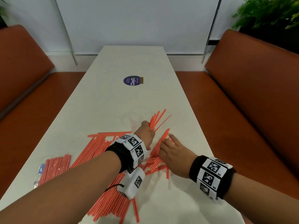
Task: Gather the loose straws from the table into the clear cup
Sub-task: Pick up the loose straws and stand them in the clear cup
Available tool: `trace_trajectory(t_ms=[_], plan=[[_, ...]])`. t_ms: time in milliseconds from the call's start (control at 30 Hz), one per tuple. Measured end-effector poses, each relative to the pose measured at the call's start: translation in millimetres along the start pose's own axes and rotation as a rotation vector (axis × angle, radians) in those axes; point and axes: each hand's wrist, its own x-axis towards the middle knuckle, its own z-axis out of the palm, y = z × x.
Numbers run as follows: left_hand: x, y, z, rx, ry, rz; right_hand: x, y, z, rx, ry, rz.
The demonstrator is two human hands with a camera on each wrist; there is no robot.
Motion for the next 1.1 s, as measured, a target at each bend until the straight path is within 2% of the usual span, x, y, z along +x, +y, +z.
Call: trace_trajectory(t_ms=[67,167,233,367,467,533,667,733,900,1100], plan=[[0,-3,-5,0.041,0.008,0.079,3,2,-3,0.037,-0.011,0.020],[-2,-2,-15,0.007,0.012,0.167,9,4,-9,0.169,-0.158,-0.010],[-8,3,-23,-0.032,0.022,0.205,10,8,-10,0.244,-0.153,0.005],[-18,9,-45,-0.356,0.112,0.203,18,19,-22,0.414,-0.017,0.088],[-23,6,-62,-0.575,0.207,0.180,28,30,-46,0.689,0.080,0.229],[-26,1,-71,-0.629,0.258,0.174,43,39,-65,0.969,0.198,0.306],[-31,-10,-77,-0.652,0.270,0.177,90,56,-94,1.394,0.576,0.486],[-31,-14,-77,-0.651,0.257,0.173,115,56,-98,1.512,0.645,0.523],[-35,-23,-77,-0.615,0.243,0.181,151,35,-72,1.552,0.520,0.568],[-39,-30,-80,-0.565,0.241,0.190,155,32,-47,1.554,0.336,0.659]])
